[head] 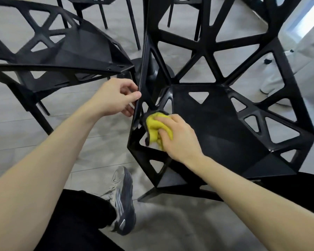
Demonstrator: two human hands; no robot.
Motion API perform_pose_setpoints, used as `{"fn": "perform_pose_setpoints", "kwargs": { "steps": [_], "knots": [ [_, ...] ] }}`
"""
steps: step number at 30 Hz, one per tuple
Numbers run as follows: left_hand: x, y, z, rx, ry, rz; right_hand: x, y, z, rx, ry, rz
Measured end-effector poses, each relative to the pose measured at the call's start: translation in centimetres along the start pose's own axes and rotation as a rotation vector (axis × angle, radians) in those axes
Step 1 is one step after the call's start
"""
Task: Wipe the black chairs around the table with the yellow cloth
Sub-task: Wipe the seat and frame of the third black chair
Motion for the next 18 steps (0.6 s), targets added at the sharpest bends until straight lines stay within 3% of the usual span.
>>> {"fn": "perform_pose_setpoints", "kwargs": {
  "steps": [1,5,9,14,16,18],
  "knots": [
    [-0.1,-0.1,0.0,0.001,0.008,0.006,-0.3,-0.6,0.9,-0.015,0.007,0.045],
    [-0.5,-0.9,0.1,-0.008,-0.008,0.02,-2.9,-1.7,0.4,0.09,-0.147,-0.135],
    [-0.5,-1.3,0.2,0.052,0.04,0.083,0.6,-3.6,0.2,0.096,0.035,-0.083],
    [-0.8,-1.1,0.2,-0.04,-0.076,0.003,-7.3,-1.4,0.1,-0.065,-0.331,-0.469],
    [-0.7,-0.4,0.8,0.001,-0.115,-0.001,-6.4,-1.0,-0.5,-0.098,-0.289,-0.495],
    [-0.8,0.1,1.1,0.06,-0.151,0.008,-3.9,-2.5,1.4,-0.013,-0.159,-0.384]
  ]
}}
Point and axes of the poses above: each hand's wrist, its own x-axis towards the middle knuckle, its own z-axis out of the palm, y = z × x, the point moved 1 cm from there along x, towards the middle knuckle, and after that the axes turned 3 degrees about x, right-handed, at the moved point
